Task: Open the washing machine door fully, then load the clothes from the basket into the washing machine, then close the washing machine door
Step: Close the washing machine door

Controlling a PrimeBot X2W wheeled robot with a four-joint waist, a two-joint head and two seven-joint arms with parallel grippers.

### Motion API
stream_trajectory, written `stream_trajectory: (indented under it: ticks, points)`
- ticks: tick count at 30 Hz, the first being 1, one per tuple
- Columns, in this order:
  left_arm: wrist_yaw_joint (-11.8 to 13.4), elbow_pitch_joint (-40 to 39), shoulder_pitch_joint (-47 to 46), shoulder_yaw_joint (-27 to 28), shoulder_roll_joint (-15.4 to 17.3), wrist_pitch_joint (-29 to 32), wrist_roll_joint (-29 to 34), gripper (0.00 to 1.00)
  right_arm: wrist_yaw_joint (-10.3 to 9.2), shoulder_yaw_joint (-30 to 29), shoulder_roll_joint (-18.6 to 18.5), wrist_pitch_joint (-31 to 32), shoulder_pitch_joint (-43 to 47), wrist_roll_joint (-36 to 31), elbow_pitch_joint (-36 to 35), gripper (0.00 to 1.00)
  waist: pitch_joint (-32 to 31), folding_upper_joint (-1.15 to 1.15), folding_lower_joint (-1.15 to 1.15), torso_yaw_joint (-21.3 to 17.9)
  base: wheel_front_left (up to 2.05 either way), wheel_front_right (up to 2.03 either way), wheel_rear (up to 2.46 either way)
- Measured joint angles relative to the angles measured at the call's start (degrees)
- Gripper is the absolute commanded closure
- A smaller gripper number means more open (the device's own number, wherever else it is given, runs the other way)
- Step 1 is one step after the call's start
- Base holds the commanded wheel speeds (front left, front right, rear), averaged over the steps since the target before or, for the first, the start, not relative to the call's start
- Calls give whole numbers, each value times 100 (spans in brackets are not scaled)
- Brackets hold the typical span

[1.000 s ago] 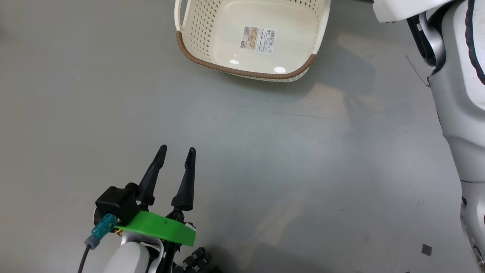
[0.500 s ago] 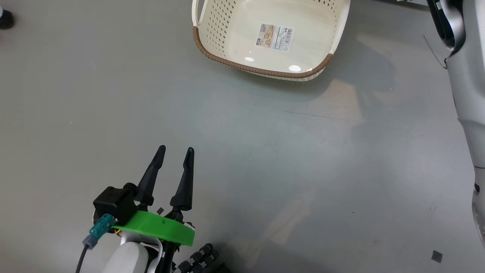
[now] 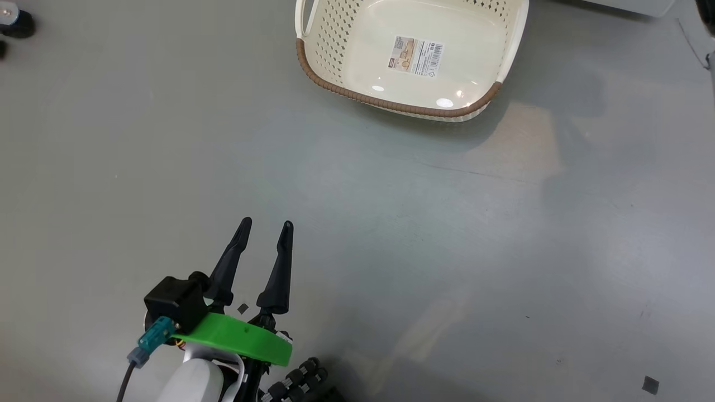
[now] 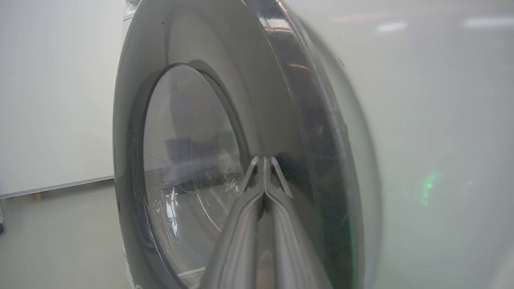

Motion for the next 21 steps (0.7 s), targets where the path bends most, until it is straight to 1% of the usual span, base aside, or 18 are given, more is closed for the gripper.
stream_trajectory:
  ticks: [7, 10, 14, 16, 21]
  points:
    - [0, 77, 64, -36, -12, 0, -34, 0, -18, -136, -160, 0, -142, -20, 248, 100, -49, 0, 0, 150, 0, 0, 0]
    - [0, 99, 107, -24, -14, 0, -36, 0, -113, -199, -186, 0, -202, -21, 299, 100, -71, 0, 0, 209, 0, 0, 0]
    - [0, 94, 135, 64, -21, 0, -36, 0, -122, -205, -185, 0, -315, -41, 404, 100, -103, 0, 0, 243, 0, 0, 0]
    - [0, 93, 166, 65, -21, 0, -36, 0, -207, -213, -191, 0, -365, -81, 459, 100, -114, 0, 0, 253, 0, 0, 0]
    - [0, 91, 205, 65, -22, 0, -36, 0, -310, -246, -325, -1, -466, -176, 576, 100, -149, 0, 0, 269, 0, 0, 0]
